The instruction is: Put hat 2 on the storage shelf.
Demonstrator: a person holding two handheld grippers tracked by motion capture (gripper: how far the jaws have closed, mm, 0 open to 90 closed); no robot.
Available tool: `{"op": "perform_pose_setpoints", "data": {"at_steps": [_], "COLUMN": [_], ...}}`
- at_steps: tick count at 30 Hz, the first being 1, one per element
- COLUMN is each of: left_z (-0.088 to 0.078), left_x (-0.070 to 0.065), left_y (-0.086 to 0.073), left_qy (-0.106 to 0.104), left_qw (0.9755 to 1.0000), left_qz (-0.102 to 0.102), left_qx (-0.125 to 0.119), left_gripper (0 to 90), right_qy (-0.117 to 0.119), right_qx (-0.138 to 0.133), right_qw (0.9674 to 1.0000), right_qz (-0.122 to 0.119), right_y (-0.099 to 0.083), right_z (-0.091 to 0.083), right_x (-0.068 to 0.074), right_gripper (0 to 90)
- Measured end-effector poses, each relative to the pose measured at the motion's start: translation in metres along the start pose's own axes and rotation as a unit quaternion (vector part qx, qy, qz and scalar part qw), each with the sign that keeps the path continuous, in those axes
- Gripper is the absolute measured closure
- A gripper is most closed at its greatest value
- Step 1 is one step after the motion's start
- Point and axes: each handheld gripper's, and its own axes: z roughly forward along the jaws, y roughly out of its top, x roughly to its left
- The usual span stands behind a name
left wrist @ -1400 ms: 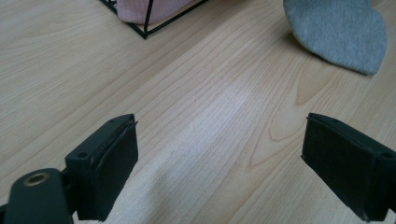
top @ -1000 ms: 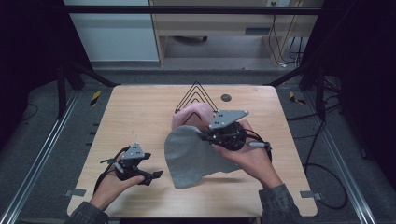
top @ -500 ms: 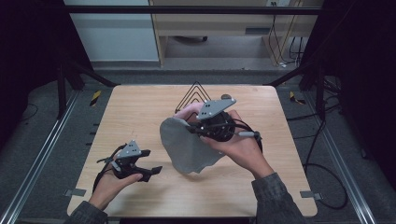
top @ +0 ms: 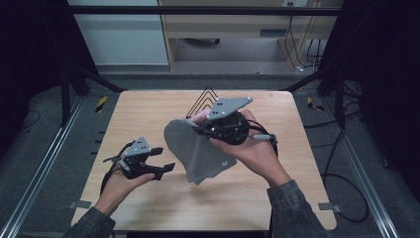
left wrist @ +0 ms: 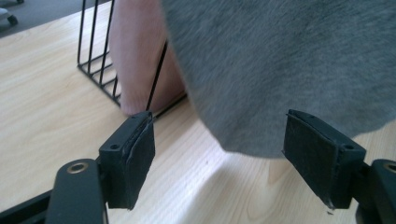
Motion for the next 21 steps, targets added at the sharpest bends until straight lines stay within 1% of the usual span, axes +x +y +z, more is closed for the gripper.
{"op": "perform_pose_setpoints", "data": {"at_steps": [2,3,5,6,7,8,10,11,12,13,14,15,17,18,19,21], "left_z": [0.005,0.011,0.017,0.022,0.022,0.026,0.033,0.038,0.044,0.048,0.054,0.056,0.058,0.058,0.058,0.055], "left_x": [0.0,0.001,0.002,0.003,0.003,0.004,0.005,0.005,0.004,0.002,-0.001,-0.003,-0.005,-0.007,-0.008,-0.01], "left_y": [0.006,0.009,0.011,0.014,0.014,0.016,0.02,0.023,0.026,0.028,0.032,0.033,0.034,0.036,0.036,0.038], "left_qy": [0.002,0.003,0.007,0.007,0.007,0.002,-0.009,-0.016,-0.014,-0.013,-0.021,-0.021,-0.026,-0.03,-0.032,-0.036], "left_qw": [1.0,1.0,1.0,0.9998,0.9998,0.9997,0.9994,0.9992,0.9993,0.9993,0.999,0.999,0.9989,0.9989,0.9989,0.9991], "left_qz": [0.002,-0.001,-0.001,-0.007,-0.007,-0.011,-0.015,-0.017,-0.009,-0.007,-0.003,0.002,0.003,0.004,0.005,0.004], "left_qx": [-0.002,-0.004,-0.006,-0.015,-0.015,-0.02,-0.028,-0.032,-0.034,-0.035,-0.04,-0.04,-0.039,-0.036,-0.033,-0.022], "left_gripper": [27.4,27.4,36.6,43.5,47.3,47.3,57.9,60.8,63.1,67.7,70.5,74.5,81.6,81.6,85.4,87.1], "right_qy": [-0.005,-0.005,-0.009,-0.012,-0.012,-0.014,-0.016,-0.017,-0.018,-0.02,-0.02,-0.021,-0.023,-0.024,-0.027,-0.033], "right_qx": [-0.006,-0.006,-0.007,-0.005,-0.005,-0.005,-0.006,-0.005,-0.006,-0.007,-0.008,-0.007,-0.006,-0.006,-0.004,-0.002], "right_qw": [0.9999,0.9999,0.9999,0.9998,0.9998,0.9998,0.9995,0.9994,0.9992,0.9988,0.9987,0.9985,0.9983,0.9983,0.9981,0.9976], "right_qz": [0.007,0.007,0.01,0.012,0.012,0.013,0.025,0.03,0.035,0.044,0.047,0.05,0.052,0.053,0.056,0.06], "right_y": [0.003,0.003,0.003,0.002,0.002,0.001,-0.003,-0.005,-0.007,-0.012,-0.013,-0.016,-0.018,-0.02,-0.022,-0.026], "right_z": [-0.003,-0.003,-0.006,-0.007,-0.007,-0.008,-0.011,-0.012,-0.013,-0.016,-0.017,-0.019,-0.02,-0.021,-0.023,-0.026], "right_x": [-0.001,-0.001,-0.003,-0.004,-0.004,-0.005,-0.009,-0.011,-0.013,-0.017,-0.018,-0.019,-0.019,-0.02,-0.021,-0.024], "right_gripper": [85.1,85.1,85.1,85.1,85.1,85.1,85.1,85.1,85.1,85.2,85.2,85.2,85.2,85.2,85.2,85.2]}}
